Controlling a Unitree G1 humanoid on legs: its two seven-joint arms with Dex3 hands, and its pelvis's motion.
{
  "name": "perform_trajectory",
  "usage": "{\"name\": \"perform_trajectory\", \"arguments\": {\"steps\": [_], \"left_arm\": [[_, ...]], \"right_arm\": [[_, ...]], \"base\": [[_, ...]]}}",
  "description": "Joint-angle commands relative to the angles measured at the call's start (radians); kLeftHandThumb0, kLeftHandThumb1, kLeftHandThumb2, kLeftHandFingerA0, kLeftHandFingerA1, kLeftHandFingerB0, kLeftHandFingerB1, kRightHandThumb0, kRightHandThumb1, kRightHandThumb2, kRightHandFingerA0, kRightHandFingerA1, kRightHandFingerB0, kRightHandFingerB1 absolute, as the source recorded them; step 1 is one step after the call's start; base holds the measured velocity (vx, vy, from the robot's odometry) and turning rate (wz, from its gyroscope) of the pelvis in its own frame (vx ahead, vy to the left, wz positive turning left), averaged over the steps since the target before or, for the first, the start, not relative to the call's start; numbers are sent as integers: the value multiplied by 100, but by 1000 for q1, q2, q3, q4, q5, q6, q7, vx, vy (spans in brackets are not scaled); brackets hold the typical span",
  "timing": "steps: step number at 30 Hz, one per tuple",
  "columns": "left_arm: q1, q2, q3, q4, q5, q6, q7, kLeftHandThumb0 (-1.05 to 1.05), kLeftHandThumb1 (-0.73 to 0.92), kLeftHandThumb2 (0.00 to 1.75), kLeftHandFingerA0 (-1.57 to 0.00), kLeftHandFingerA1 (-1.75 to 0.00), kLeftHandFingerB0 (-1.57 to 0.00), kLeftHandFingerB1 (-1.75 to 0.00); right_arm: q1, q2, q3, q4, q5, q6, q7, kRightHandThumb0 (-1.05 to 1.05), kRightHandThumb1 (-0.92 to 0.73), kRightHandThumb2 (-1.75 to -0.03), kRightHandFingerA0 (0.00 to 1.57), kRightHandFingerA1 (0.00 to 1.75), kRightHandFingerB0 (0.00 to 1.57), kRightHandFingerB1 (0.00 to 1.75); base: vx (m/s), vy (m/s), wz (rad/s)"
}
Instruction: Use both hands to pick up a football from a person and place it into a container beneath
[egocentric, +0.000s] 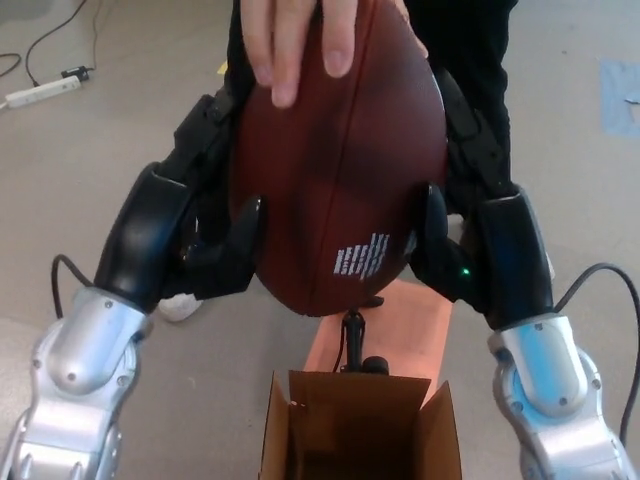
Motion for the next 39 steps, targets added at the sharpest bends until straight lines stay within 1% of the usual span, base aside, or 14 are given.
{"name": "perform_trajectory", "arguments": {"steps": [1, 2, 4, 20, 21, 23, 24, 25, 26, 27, 28, 37, 38, 39], "left_arm": [[62, -62, -74, -86, -49, 118, -6, -75, 71, 107, 0, -21, 0, -20], [47, -73, -78, -72, -39, 109, 2, -79, 73, 107, 0, -16, 0, -17], [40, -127, -90, -51, -45, 110, 34, -81, 78, 109, 0, -13, 0, -14], [72, -182, -117, 33, -25, 82, 93, -81, 84, 111, 0, -10, 0, -10], [56, -176, -111, 62, -26, 76, 88, -73, 92, 72, 0, -4, 0, -10], [20, -162, -100, 123, -21, 68, 78, -75, 77, 94, 0, -4, 0, -9], [-1, -154, -96, 153, -16, 69, 75, -75, 77, 94, 0, -4, 0, -9], [-11, -151, -93, 176, -21, 62, 69, -75, 78, 94, 0, -4, 0, -10], [-19, -149, -91, 197, -27, 53, 64, -75, 78, 94, 0, -4, 0, -10], [-41, -145, -87, 240, -31, 53, 58, -78, 85, 114, 0, -14, 0, -15], [-63, -149, -80, 288, -44, 50, 48, -81, 87, 114, 0, -11, 0, -13], [-242, -197, 11, 643, -119, 10, 11, -76, 86, 112, 0, -13, 0, -15], [-259, -196, 17, 675, -115, 2, 7, -73, 79, 95, 0, -2, 0, -9], [-267, -196, 20, 690, -112, -2, 6, -73, 79, 95, 0, -2, 0, -9]], "right_arm": [[38, 40, 86, -77, -11, 77, 24, -78, -92, -74, 4, 27, 0, 0], [22, 43, 84, -62, -2, 67, 25, -81, -82, -115, 1, 23, 0, 13], [-3, 60, 86, -32, -1, 57, 8, -88, -89, -116, 0, 11, 0, 5], [9, 78, 94, 39, 14, 83, -27, -83, -88, -117, 0, 13, 0, 9], [-2, 76, 84, 60, 19, 83, -28, -76, -77, -96, 0, 7, 0, 5], [-28, 75, 62, 113, 34, 74, -30, -80, -80, -100, 0, 5, 0, 5], [-44, 74, 50, 147, 43, 61, -31, -80, -80, -100, 0, 5, 0, 5], [-51, 74, 44, 165, 45, 56, -32, -69, -92, -79, 0, 4, 0, 6], [-57, 74, 40, 180, 46, 53, -34, -69, -92, -79, 0, 4, 0, 6], [-73, 70, 28, 214, 44, 58, -40, -80, -78, -100, 0, 5, 0, 6], [-89, 65, 16, 251, 45, 60, -41, -79, -84, -116, 0, 15, 0, 14], [-259, 21, -68, 584, 55, 10, -34, -76, -85, -118, 0, 19, 1, 20], [-275, 19, -75, 615, 58, 2, -33, -74, -83, -118, 0, 20, 2, 22], [-282, 19, -79, 629, 60, -4, -32, -74, -83, -118, 0, 20, 2, 22]], "base": [[0, 0, 0], [0, 0, 0], [0, 0, 0], [0, 0, 0], [0, 0, 0], [0, 0, 0], [0, 0, 0], [0, 0, 0], [0, 0, 0], [0, 0, 0], [0, 0, 0], [0, 0, 0], [0, 0, 0], [0, 0, 0]]}}
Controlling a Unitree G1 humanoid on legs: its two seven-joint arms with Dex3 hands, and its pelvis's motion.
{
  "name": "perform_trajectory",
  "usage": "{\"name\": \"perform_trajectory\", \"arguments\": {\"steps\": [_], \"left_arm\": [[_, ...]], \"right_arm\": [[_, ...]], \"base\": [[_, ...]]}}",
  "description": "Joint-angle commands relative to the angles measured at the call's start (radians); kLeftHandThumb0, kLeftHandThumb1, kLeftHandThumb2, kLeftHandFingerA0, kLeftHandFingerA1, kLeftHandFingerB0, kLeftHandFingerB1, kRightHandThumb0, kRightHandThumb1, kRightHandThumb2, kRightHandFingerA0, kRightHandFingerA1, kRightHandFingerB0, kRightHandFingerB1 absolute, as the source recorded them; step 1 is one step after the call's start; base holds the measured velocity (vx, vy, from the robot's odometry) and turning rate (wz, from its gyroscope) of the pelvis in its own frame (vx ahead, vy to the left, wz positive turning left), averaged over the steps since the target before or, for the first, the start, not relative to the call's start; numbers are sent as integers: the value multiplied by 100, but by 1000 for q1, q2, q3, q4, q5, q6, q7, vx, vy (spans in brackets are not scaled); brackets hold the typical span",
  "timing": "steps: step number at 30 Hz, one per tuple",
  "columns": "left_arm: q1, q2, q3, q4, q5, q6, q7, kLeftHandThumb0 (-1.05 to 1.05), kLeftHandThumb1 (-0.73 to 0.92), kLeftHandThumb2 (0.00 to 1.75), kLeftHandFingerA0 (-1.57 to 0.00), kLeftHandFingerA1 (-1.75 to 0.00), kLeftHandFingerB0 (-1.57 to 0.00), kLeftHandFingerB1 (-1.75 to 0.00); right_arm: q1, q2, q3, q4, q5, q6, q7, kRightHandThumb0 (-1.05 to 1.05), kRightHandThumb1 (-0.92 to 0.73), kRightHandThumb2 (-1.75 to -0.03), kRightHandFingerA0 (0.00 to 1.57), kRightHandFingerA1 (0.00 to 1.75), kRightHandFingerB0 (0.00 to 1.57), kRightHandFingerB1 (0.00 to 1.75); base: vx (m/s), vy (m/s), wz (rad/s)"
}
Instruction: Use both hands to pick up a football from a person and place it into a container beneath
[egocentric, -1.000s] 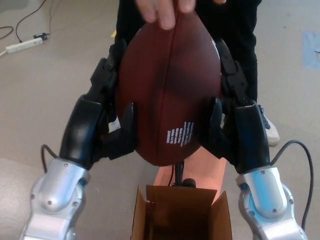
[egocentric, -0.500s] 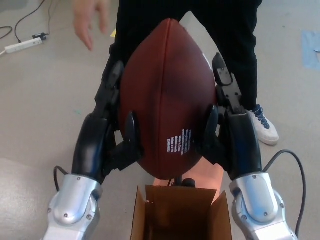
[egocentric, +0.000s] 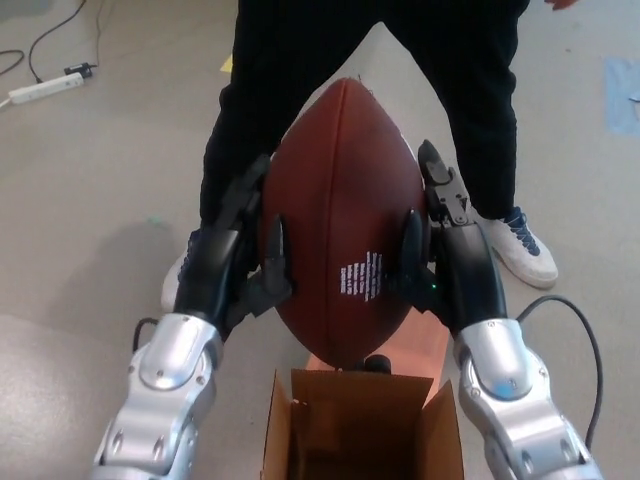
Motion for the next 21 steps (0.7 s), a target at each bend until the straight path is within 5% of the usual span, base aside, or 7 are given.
{"name": "perform_trajectory", "arguments": {"steps": [1, 3, 5, 6, 7, 19, 21], "left_arm": [[-130, -28, 40, 210, -41, -87, -86, -79, 84, 100, 0, 0, 0, -5], [-164, -27, 54, 287, -32, -110, -91, -75, 80, 95, 0, 0, 0, -5], [-183, -23, 53, 326, -11, -112, -74, -81, 85, 102, 0, 0, 0, -4], [-201, -24, 57, 372, -4, -126, -69, -70, 92, 79, 0, 0, 0, -3], [-207, -26, 61, 400, -3, -136, -69, -80, 90, 116, 0, -10, 0, -10], [-325, -23, 167, 653, -60, -136, -117, -81, 91, 118, 0, -10, 0, -9], [-334, -22, 198, 687, -73, -126, -129, -79, 84, 101, 0, -1, 0, 0]], "right_arm": [[-125, -20, -38, 196, 22, -78, 38, -74, -83, -118, 0, 20, 3, 23], [-158, -21, -55, 269, 26, -95, 41, -80, -80, -99, 3, 10, 0, 18], [-180, -23, -66, 321, 30, -108, 46, -78, -81, -101, 0, 11, 0, 19], [-196, -29, -71, 364, 27, -118, 50, -77, -87, -120, 0, 17, 5, 22], [-204, -30, -73, 394, 24, -127, 53, -78, -87, -121, 0, 17, 6, 22], [-320, -37, -90, 641, 0, -123, 39, -83, -87, -121, 6, 20, 6, 23], [-323, -38, -75, 683, -24, -139, 20, -72, -81, -119, 2, 31, 2, 31]], "base": [[0, 0, 0], [0, 0, 0], [0, 0, 0], [0, 0, 0], [0, 0, 0], [0, 0, 0], [0, 0, 0]]}}
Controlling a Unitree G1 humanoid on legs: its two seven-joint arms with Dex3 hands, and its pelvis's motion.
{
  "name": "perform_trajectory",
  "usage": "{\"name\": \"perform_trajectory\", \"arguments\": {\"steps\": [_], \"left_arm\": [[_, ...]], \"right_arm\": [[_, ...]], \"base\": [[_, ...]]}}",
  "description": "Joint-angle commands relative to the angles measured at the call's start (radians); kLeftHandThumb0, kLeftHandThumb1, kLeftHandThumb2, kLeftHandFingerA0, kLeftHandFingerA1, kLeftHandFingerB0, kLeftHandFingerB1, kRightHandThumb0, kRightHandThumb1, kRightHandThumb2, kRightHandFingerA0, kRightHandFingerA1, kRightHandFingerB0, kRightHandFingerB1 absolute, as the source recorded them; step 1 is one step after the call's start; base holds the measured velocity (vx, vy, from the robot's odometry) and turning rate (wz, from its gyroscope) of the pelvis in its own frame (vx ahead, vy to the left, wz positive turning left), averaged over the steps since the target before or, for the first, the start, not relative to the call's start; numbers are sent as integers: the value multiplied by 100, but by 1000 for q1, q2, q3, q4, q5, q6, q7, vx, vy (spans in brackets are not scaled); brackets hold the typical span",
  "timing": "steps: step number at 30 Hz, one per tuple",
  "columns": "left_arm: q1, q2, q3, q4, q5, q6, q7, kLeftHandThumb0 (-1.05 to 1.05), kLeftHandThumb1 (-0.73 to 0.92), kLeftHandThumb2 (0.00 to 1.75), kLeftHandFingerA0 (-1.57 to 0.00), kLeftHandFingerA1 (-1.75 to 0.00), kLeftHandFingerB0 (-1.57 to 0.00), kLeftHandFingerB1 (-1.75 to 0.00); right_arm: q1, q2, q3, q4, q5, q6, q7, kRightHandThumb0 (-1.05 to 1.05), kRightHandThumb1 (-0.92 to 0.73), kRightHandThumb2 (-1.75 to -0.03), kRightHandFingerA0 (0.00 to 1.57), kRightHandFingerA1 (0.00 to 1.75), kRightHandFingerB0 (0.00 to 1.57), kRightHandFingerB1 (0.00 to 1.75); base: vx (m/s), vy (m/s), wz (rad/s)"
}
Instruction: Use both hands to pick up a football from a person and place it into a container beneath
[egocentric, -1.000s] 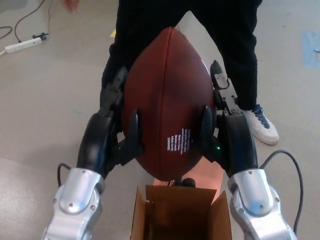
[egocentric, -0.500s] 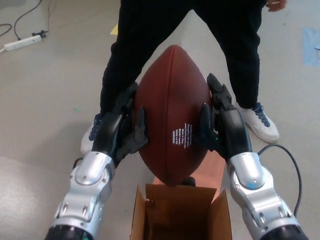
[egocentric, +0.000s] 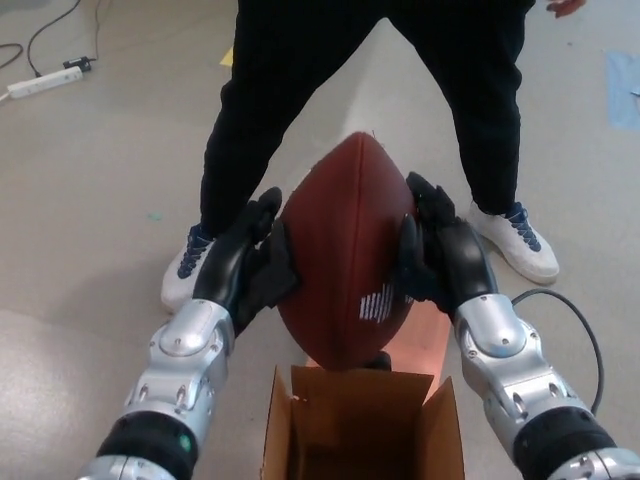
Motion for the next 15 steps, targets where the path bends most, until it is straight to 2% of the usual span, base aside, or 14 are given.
{"name": "perform_trajectory", "arguments": {"steps": [1, 2, 3, 8, 9, 12, 13, 15], "left_arm": [[-45, -2, 60, 68, -49, -6, -51, -77, 80, 96, 0, -3, 0, -2], [-47, -2, 63, 72, -48, -6, -52, -77, 80, 96, 0, -3, 0, -2], [-57, 6, 73, 90, -44, 0, -47, -81, 90, 118, 0, -15, 0, -13], [-52, 17, 86, 121, -27, -19, -54, -82, 92, 118, 0, -13, 0, -10], [-49, 15, 87, 124, -26, -24, -53, -82, 92, 117, 0, -12, 0, -10], [-44, 17, 87, 130, -21, -35, -71, -81, 92, 118, 0, -12, 0, -10], [-46, 31, 71, 129, 0, -23, -65, -80, 91, 119, 0, -18, 0, -14], [-51, 42, 67, 129, 7, -15, -56, -80, 88, 117, -2, -20, -2, -16]], "right_arm": [[-33, -6, 23, 80, -45, -44, -36, -78, -92, -84, 7, 27, 6, 25], [-35, -6, 25, 84, -47, -44, -40, -78, -92, -84, 7, 27, 6, 25], [-47, -2, 30, 104, -51, -25, -47, -79, -90, -87, 7, 27, 7, 25], [-53, 15, 21, 137, -40, -10, -41, -80, -92, -84, 7, 26, 6, 24], [-50, 15, 21, 139, -41, -15, -42, -72, -81, -119, 4, 33, 4, 31], [-45, 8, 27, 144, -53, -37, -44, -71, -82, -119, 3, 32, 3, 31], [-42, 1, 18, 144, -43, -44, -33, -79, -87, -118, 7, 25, 8, 27], [-45, -6, 5, 145, -31, -41, -27, -82, -89, -118, 4, 20, 11, 24]], "base": [[0, 0, 0], [0, 0, 0], [0, 0, 0], [0, 0, 0], [0, 0, 0], [0, 0, 0], [0, 0, 0], [0, 0, 0]]}}
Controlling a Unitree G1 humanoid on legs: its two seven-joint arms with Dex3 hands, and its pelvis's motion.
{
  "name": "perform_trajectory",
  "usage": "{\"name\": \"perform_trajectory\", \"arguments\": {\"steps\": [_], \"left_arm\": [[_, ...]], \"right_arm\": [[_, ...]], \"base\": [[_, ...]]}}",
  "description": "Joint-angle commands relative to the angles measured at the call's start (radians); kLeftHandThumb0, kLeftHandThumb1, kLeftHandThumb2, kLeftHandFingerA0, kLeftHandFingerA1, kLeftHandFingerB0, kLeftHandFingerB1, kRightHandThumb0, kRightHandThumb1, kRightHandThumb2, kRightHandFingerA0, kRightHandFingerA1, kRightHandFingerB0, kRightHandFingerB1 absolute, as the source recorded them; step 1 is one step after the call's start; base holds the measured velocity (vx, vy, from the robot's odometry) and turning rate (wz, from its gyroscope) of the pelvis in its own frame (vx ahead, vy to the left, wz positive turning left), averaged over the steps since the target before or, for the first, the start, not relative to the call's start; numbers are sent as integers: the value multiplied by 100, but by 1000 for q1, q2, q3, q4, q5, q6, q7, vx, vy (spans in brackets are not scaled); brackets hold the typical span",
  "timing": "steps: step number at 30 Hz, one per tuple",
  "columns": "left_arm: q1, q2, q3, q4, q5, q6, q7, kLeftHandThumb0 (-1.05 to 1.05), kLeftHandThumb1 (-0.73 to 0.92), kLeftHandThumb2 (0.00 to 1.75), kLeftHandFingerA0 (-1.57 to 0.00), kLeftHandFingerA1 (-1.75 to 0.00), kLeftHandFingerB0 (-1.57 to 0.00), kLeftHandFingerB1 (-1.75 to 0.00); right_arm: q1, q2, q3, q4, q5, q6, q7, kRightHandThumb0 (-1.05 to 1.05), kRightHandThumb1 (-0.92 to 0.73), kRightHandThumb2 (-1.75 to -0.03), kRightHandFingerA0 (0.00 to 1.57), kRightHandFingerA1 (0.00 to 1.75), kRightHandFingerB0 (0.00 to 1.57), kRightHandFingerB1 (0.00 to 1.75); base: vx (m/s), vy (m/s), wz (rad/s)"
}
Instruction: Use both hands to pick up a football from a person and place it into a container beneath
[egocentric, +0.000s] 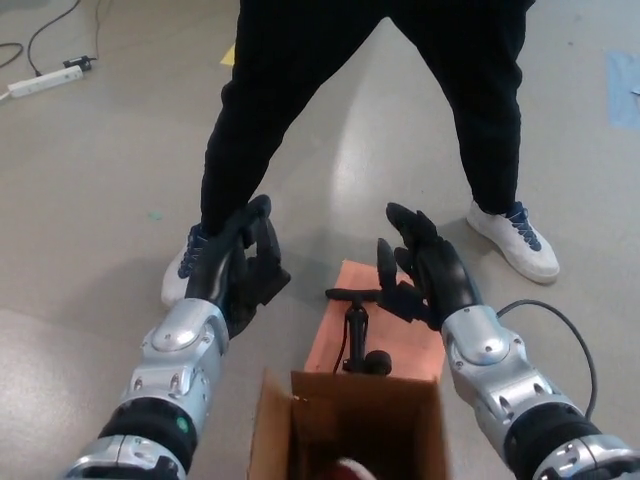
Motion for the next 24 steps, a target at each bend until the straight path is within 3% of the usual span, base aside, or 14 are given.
{"name": "perform_trajectory", "arguments": {"steps": [1, 2, 3, 4, 5, 7, 9, 11, 13, 17, 20, 22, 24], "left_arm": [[-7, 38, -11, 7, 22, -9, -7, -80, 88, 117, -2, -20, -2, -16], [-10, 59, 0, 9, 14, 20, 5, -84, 79, 101, 0, -11, 0, -7], [-11, 86, 7, 11, 16, 38, 30, -75, 92, 75, 0, -13, 0, -13], [-11, 91, 7, 11, 18, 40, 36, -75, 92, 75, 0, -13, 0, -13], [-7, 127, 2, 15, 34, 41, 49, -87, 89, 117, 0, -18, 0, -10], [2, 190, 18, 30, 23, 48, 20, -92, 91, 119, 0, -8, 0, -4], [7, 229, 28, 46, 15, 47, -5, -83, 86, 119, 0, -15, 0, -12], [12, 260, 32, 59, 16, 42, -26, -92, 91, 120, 0, -7, 0, -4], [27, 290, 40, 66, 11, 38, -47, -92, 87, 118, 0, -10, 0, -5], [83, 340, 40, 53, 18, -1, -89, -92, 87, 118, 0, -10, 0, -6], [130, 368, 36, 46, 19, 1, -125, -94, 87, 119, 0, -8, 0, -4], [179, 374, 56, 33, -2, -22, -129, -91, 84, 116, 0, -10, 0, -6], [213, 374, 66, 27, -5, -69, -143, -91, 84, 115, 0, -12, 0, -6]], "right_arm": [[-4, -18, -24, 8, 10, -25, 4, -82, -89, -118, 4, 20, 11, 24], [1, -30, -52, 6, 34, -37, 11, -80, -86, -117, 6, 25, 7, 23], [8, -52, -64, 3, 36, -53, 8, -71, -81, -119, 1, 35, 0, 26], [9, -56, -65, 3, 33, -56, 7, -71, -81, -119, 1, 35, 0, 26], [15, -76, -78, 2, 32, -55, -1, -72, -81, -119, 2, 36, 1, 25], [26, -116, -101, 3, 37, -52, -1, -72, -82, -119, 3, 38, 1, 25], [34, -142, -115, 5, 38, -58, 7, -71, -82, -119, 3, 38, 2, 25], [42, -162, -130, 7, 42, -67, 17, -70, -82, -118, 3, 38, 2, 26], [58, -188, -148, 11, 51, -74, 33, -70, -81, -117, 3, 39, 2, 26], [104, -234, -173, 18, 59, -87, 52, -80, -86, -117, 8, 38, 7, 22], [144, -259, -188, 30, 57, -96, 33, -74, -80, -116, 6, 44, 1, 29], [167, -269, -213, 37, 77, -95, 33, -81, -86, -118, 7, 41, 7, 22], [204, -277, -249, 41, 105, -93, 51, -73, -78, -114, 5, 44, 3, 29]], "base": [[0, 0, 0], [0, 0, 0], [0, 0, 0], [0, 0, 0], [0, 0, 0], [0, 0, 0], [0, 0, 0], [0, 0, 0], [0, 0, 0], [0, 0, 0], [0, 0, 0], [0, 0, 0], [0, 0, 0]]}}
